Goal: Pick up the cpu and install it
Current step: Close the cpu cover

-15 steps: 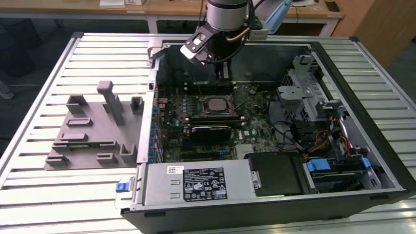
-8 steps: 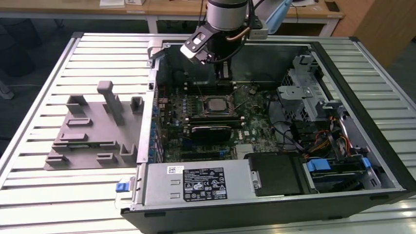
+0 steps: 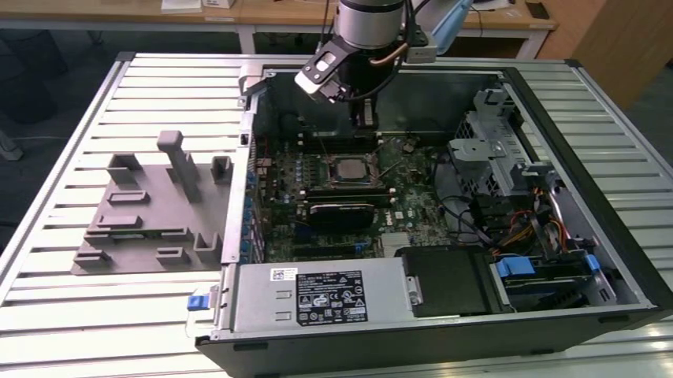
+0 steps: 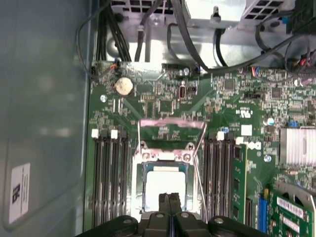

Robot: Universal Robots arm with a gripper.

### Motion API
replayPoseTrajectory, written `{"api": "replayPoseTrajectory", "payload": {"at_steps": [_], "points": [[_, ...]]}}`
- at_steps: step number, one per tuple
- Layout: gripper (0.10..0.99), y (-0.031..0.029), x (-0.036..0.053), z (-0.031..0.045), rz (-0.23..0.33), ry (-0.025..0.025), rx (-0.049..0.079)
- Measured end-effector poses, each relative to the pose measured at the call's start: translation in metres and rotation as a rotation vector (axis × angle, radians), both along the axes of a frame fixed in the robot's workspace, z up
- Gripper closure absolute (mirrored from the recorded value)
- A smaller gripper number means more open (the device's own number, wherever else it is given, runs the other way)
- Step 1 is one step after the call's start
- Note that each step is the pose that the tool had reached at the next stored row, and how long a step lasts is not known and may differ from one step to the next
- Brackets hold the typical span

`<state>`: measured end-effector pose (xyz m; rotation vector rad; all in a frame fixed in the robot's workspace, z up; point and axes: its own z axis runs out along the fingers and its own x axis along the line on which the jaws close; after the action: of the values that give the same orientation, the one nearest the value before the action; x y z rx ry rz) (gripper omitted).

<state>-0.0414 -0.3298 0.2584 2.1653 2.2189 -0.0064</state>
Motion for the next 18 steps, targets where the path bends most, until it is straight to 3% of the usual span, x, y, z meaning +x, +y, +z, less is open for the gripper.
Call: {"api": "replayPoseTrajectory", "payload": {"at_steps": [6,18], "points": [[0.980,0.0000,0.0096,0.0000,0.000,0.0000,0.000],[0.980,0.0000,0.0199,0.0000,0.000,0.0001,0.000]]}}
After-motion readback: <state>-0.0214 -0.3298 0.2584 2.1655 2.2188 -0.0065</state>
